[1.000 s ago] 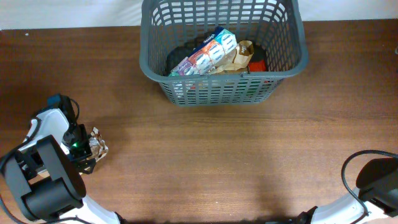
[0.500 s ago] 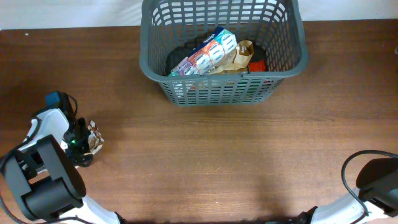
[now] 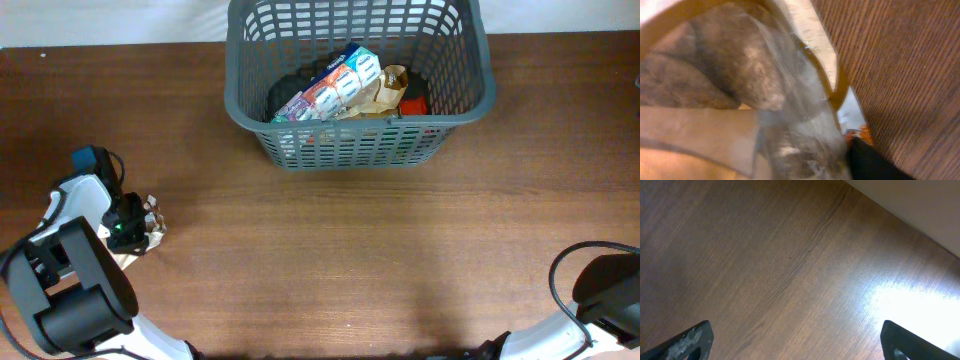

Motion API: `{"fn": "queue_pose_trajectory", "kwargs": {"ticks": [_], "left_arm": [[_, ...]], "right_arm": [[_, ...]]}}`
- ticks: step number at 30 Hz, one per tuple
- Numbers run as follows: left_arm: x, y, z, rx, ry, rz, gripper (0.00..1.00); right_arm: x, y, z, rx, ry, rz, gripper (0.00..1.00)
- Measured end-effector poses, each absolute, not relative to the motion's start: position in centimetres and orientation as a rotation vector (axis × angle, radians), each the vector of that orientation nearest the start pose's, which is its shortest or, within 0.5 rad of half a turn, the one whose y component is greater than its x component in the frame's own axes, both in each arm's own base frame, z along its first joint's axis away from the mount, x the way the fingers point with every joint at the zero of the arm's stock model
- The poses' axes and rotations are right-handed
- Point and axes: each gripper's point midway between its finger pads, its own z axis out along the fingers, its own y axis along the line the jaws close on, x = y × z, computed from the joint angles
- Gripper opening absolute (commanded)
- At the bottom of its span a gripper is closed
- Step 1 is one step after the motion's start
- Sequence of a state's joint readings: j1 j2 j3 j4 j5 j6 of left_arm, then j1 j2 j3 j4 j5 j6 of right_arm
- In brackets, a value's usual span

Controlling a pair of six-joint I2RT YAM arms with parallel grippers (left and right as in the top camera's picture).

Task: Pack container
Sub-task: 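Lift the snack bag with the left gripper toward the basket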

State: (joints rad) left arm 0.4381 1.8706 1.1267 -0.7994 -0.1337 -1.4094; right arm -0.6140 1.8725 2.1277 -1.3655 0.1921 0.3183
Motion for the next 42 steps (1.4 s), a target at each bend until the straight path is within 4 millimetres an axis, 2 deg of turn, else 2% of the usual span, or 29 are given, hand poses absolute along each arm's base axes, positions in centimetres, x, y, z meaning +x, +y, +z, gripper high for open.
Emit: {"fn": "queue_pose_trajectory", "kwargs": {"ticks": [5,7,9,13,18,20,22,24,26,27,29,30,31,33,34,37,38,39,42], "left_arm": [[28.7,16.0,0.2,-2.427,1.835,0.157,0.23],[28.7,16.0,0.2,-2.427,1.835,0.155,0.16],[28.7,15.9,0.2,-2.428,1.838,0.150,0.02],[29.4,15.6,0.3,-2.361,1.936,0.094,0.02],[32.3,15.5,2.0,-2.139,2.119,-0.031,0.02],[34.9,16.1,4.2,-1.946,2.199,-0.083,0.02],[38.0,16.2,7.5,-1.718,2.253,-0.132,0.02],[41.2,15.7,12.0,-1.482,2.266,-0.185,0.02],[44.1,14.6,17.2,-1.258,2.244,-0.235,0.02],[45.7,13.5,20.5,-1.131,2.213,-0.269,0.02],[48.7,9.8,29.2,-0.816,2.107,-0.345,0.02],[49.0,9.2,30.5,-0.770,2.088,-0.358,0.02],[49.8,5.9,35.9,-0.577,2.006,-0.400,0.02],[50.1,1.7,41.5,-0.373,1.901,-0.443,0.02],[50.1,-1.1,44.6,-0.254,1.830,-0.466,0.02],[49.2,-7.8,50.6,-0.008,1.647,-0.523,0.05],[48.8,-9.9,51.9,0.055,1.599,-0.544,0.05],[48.0,-13.1,53.2,0.139,1.544,-0.577,0.06],[47.3,-16.8,54.0,0.209,1.493,-0.608,0.06]], "right_arm": [[33.1,-27.4,26.8,1.265,2.379,-0.350,0.99],[33.1,-27.4,26.8,1.265,2.379,-0.350,0.99],[33.1,-27.4,26.8,1.265,2.379,-0.350,0.99],[33.1,-27.4,26.8,1.265,2.379,-0.350,0.99],[33.1,-27.4,26.8,1.265,2.379,-0.350,0.99],[33.1,-27.4,26.8,1.265,2.378,-0.349,0.99],[33.1,-27.4,26.8,1.265,2.378,-0.349,0.99],[33.1,-27.3,26.8,1.265,2.379,-0.349,0.99],[33.1,-27.4,26.8,1.265,2.378,-0.350,0.99],[33.1,-27.4,26.8,1.264,2.379,-0.350,0.99],[33.1,-27.4,26.8,1.265,2.378,-0.350,0.99],[33.1,-27.3,26.8,1.265,2.379,-0.349,0.99],[33.1,-27.4,26.8,1.265,2.378,-0.350,0.99],[33.1,-27.4,26.8,1.265,2.379,-0.350,0.99],[33.1,-27.4,26.8,1.265,2.379,-0.350,0.99],[33.1,-27.4,26.8,1.265,2.378,-0.349,0.99],[33.1,-27.3,26.8,1.265,2.379,-0.350,0.99],[33.1,-27.4,26.8,1.265,2.378,-0.349,0.98],[33.1,-27.4,26.8,1.265,2.378,-0.350,0.99]]}}
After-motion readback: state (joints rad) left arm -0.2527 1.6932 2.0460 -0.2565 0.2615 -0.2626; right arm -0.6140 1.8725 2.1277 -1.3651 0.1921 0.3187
